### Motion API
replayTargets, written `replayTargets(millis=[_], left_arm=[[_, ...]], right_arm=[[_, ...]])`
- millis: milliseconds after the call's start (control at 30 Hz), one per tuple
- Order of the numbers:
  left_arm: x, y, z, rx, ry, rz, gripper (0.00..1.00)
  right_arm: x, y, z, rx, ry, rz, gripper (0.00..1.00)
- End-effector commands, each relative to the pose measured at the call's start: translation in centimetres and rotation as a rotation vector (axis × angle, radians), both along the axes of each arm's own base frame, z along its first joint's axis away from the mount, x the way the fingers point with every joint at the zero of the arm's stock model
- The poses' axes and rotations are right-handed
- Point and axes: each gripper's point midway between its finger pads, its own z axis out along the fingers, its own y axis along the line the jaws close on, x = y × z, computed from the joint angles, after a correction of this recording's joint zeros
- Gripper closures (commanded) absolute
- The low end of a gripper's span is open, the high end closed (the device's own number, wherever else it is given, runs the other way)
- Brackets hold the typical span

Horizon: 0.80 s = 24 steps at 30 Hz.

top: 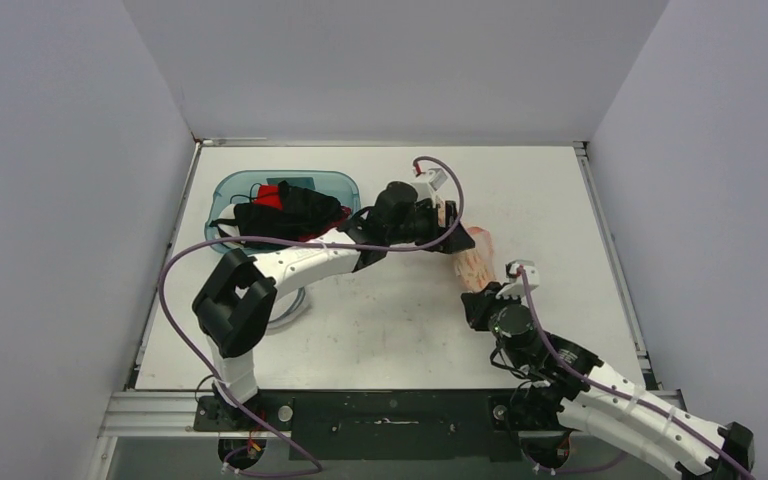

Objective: Unzip the laundry bag and remove the bra
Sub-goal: Unzip the laundry bag at the center of the board.

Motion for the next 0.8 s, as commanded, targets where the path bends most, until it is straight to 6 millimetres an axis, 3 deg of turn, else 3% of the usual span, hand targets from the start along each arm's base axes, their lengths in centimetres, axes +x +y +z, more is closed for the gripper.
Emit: replayTargets(millis=[0,133,367,467,567,767], left_arm=[[1.4,3.2,-2.9,0.024,0.073,0.148,0.02],[-0.7,5.2,-3.9,-0.067,0.170,0.229,0.04],[-6.1,8.9,-7.1,-0.032,0.356,0.332,0.04],[-8.0,9.4,-8.4,-0.075,0.459,0.381,0.04],[-8.4,9.4,-9.3,-0.134,0.523,0.420,0.04],[-7.1,8.1,-9.6,-0.197,0.565,0.399,0.03]], right_arm=[[0.1,1.5,-2.2,-0.012,0.027,0.044,0.95],[0.3,2.2,-4.0,-0.011,0.058,0.044,0.95],[0.6,4.1,-4.0,-0.003,0.058,0.101,0.95],[0.3,5.4,-4.6,0.010,0.072,0.155,0.95],[-0.1,6.4,-5.4,0.022,0.089,0.192,0.95],[-0.7,7.9,-6.1,-0.027,0.098,0.244,0.95]])
